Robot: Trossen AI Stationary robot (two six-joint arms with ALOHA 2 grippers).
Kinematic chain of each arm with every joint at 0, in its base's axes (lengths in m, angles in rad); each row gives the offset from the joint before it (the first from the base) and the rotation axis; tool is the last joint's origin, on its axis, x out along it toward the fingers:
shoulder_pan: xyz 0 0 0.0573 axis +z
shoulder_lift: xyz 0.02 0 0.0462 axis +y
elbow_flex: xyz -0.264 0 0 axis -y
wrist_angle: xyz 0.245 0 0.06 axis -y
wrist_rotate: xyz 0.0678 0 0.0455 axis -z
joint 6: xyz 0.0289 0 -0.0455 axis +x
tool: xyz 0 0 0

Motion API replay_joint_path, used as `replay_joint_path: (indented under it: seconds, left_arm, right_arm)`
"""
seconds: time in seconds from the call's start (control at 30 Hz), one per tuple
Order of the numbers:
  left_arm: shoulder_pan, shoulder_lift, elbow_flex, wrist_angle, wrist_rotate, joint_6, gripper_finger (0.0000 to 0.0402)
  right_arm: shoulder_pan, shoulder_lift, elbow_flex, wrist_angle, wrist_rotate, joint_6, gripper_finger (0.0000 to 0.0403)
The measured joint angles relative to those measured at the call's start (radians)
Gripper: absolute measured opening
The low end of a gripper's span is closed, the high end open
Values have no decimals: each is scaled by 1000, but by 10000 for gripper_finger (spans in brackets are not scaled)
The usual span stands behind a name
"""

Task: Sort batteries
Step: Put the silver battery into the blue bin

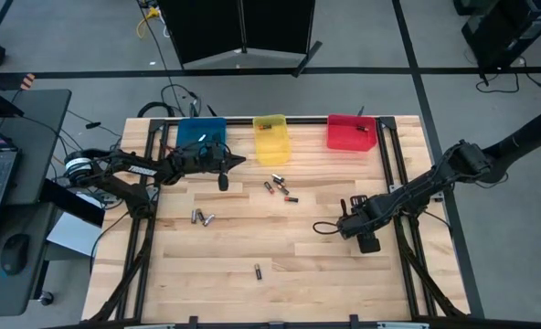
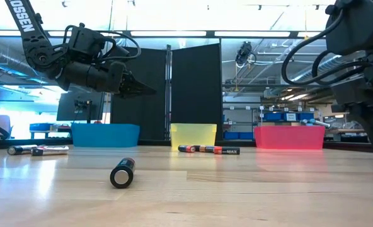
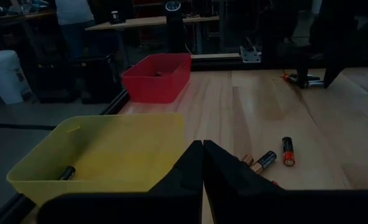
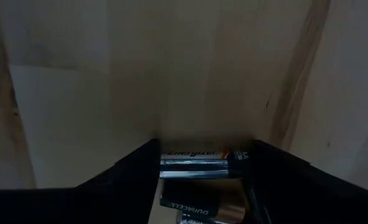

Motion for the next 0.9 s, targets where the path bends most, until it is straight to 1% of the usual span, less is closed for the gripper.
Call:
replay_joint_path:
  seconds: [0.1, 0.23, 0.33, 0.5, 0.63, 0.73, 0.8, 0.9]
  left_arm:
    - [0, 0, 0, 0, 0, -7, 16]
    - [0, 0, 0, 0, 0, -7, 16]
    - [0, 0, 0, 0, 0, -7, 16]
    - [0, 0, 0, 0, 0, -9, 16]
    - [0, 0, 0, -1, 1, -36, 16]
    - [0, 0, 0, -1, 34, -98, 16]
    - [0, 0, 0, 0, 68, -157, 16]
    - [0, 0, 6, -1, 100, -299, 16]
  right_arm:
    - [0, 0, 0, 0, 4, 0, 234]
    - [0, 1, 6, -2, 12, -1, 237]
    - [-1, 2, 19, 9, 51, 0, 237]
    - [-1, 2, 33, 38, 58, -1, 236]
    - [-7, 2, 51, 81, 97, -11, 236]
    - [-22, 2, 68, 122, 161, -49, 235]
    - [-41, 2, 79, 143, 239, -77, 235]
    - [-75, 2, 89, 212, 360, -115, 235]
